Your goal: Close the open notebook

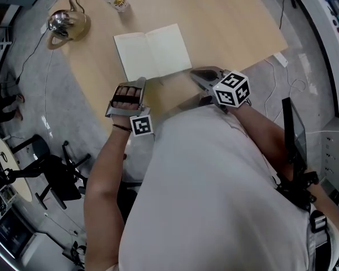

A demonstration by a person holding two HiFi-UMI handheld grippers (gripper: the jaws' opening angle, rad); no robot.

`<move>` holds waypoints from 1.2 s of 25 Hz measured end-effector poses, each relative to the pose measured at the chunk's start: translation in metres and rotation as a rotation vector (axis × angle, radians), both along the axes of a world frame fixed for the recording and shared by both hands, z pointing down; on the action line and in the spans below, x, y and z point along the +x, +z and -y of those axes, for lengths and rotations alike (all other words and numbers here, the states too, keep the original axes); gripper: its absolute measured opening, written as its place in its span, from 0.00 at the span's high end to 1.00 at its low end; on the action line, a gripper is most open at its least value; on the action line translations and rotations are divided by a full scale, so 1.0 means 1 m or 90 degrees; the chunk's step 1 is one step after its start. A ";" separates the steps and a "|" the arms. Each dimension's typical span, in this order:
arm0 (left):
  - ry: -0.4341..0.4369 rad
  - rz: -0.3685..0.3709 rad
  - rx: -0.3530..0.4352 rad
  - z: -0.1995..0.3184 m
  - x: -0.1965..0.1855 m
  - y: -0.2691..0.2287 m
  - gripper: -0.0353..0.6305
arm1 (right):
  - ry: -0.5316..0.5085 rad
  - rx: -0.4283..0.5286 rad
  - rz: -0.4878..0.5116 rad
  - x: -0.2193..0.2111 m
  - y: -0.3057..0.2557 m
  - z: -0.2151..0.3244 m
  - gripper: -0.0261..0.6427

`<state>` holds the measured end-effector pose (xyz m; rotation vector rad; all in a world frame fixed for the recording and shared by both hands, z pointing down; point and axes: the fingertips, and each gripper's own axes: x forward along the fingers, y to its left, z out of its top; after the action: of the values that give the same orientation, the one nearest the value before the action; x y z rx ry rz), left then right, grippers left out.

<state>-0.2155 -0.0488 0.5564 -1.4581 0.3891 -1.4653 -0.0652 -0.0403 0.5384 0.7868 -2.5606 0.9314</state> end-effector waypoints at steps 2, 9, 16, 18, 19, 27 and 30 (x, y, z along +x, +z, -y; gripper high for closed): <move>0.058 0.028 -0.009 -0.005 0.014 -0.002 0.89 | 0.002 -0.002 0.006 0.001 0.002 0.002 0.94; 0.218 0.097 -0.024 -0.012 0.060 -0.005 0.90 | 0.031 -0.004 0.022 0.013 0.002 0.006 0.94; 0.314 0.117 -0.029 -0.007 0.098 -0.002 0.90 | 0.090 -0.014 0.026 0.042 0.008 0.003 0.94; 0.331 0.129 -0.043 -0.006 0.106 0.001 0.90 | 0.110 -0.017 0.029 0.051 0.009 0.000 0.94; 0.338 0.138 -0.055 -0.006 0.109 0.003 0.90 | 0.121 -0.019 0.030 0.056 0.010 -0.002 0.94; 0.401 0.321 -0.202 -0.006 0.120 0.030 0.90 | 0.198 -0.027 0.050 0.086 0.015 -0.009 0.94; 0.462 0.364 -0.213 -0.001 0.125 0.038 0.90 | 0.229 -0.025 0.060 0.094 0.014 -0.011 0.94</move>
<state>-0.0903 -0.0477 0.5941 -1.1627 -0.6997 -1.2810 0.0283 -0.0288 0.5523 1.2463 -2.5167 1.1427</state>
